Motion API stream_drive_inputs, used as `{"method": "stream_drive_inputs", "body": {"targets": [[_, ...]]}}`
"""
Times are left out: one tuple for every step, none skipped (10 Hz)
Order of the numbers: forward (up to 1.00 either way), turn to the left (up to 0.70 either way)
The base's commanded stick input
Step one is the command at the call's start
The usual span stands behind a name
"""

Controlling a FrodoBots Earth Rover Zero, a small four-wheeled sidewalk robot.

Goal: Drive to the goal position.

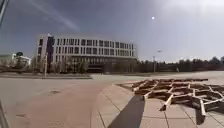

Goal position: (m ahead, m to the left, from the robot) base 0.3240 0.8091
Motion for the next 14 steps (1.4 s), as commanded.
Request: {"method": "stream_drive_inputs", "body": {"targets": [[0.05, 0.00], [0.05, 0.00], [0.05, 0.00], [0.05, 0.00], [0.05, 0.00], [0.05, 0.00], [0.05, 0.00], [0.05, 0.00], [0.05, 0.00], [0.05, 0.00], [0.05, 0.00], [0.05, 0.00], [0.05, 0.00], [0.05, 0.00]]}}
